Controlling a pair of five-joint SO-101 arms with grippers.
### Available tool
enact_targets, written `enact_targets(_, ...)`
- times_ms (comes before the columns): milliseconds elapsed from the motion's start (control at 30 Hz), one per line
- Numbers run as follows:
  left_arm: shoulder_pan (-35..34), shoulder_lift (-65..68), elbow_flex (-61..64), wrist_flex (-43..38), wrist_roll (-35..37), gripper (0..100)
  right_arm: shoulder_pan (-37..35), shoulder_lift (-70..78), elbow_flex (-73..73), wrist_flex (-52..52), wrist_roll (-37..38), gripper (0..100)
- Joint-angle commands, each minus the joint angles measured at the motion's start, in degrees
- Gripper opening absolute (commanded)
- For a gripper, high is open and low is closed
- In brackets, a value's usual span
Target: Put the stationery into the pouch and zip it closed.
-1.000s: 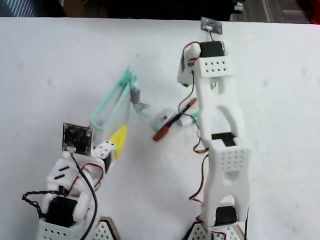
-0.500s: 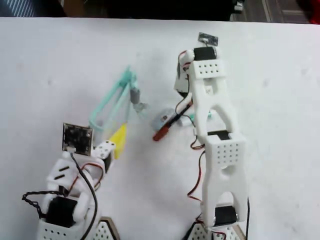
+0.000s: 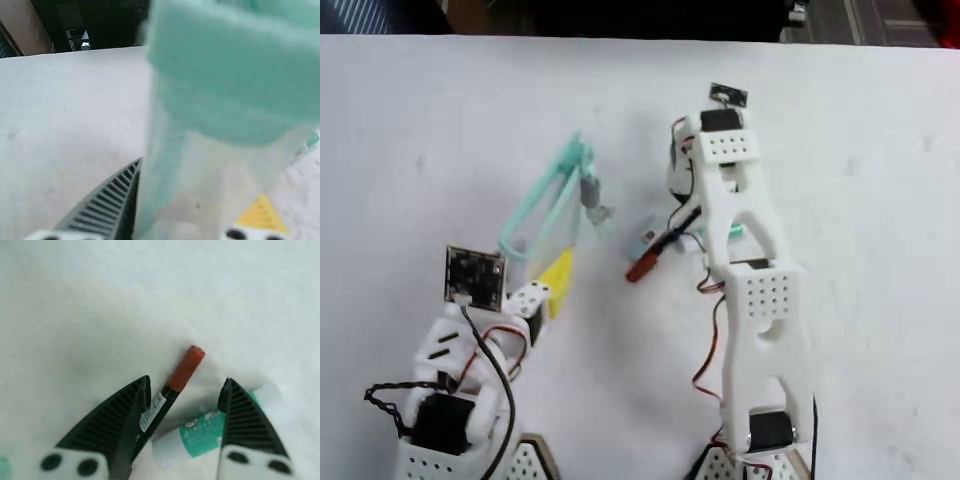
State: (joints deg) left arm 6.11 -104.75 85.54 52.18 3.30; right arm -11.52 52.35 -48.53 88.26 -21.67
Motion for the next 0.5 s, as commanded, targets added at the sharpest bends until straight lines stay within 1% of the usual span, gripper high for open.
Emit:
enact_targets(0, 0.75, -0.04, -0.18, -0.18, 0.26, 24, -0.66, -0.4, -0.44, -2.07, 0.35, 20.2)
enact_targets(67, 0.75, -0.04, -0.18, -0.18, 0.26, 24, -0.31, 0.84, -0.62, -2.95, 0.35, 14.6)
enact_targets(167, 0.75, -0.04, -0.18, -0.18, 0.26, 24, -0.22, 3.38, -0.79, -4.79, 0.35, 2.4)
enact_targets(200, 0.75, -0.04, -0.18, -0.18, 0.26, 24, -0.22, 4.26, -0.79, -5.41, 0.35, 0.9)
enact_targets(300, 0.75, -0.04, -0.18, -0.09, 0.26, 24, -0.22, 4.88, -1.76, -5.58, 0.7, 5.7)
enact_targets(467, 0.75, -0.04, -0.09, 0.0, 0.26, 24, 1.19, 5.23, -2.55, -5.49, 1.05, 1.5)
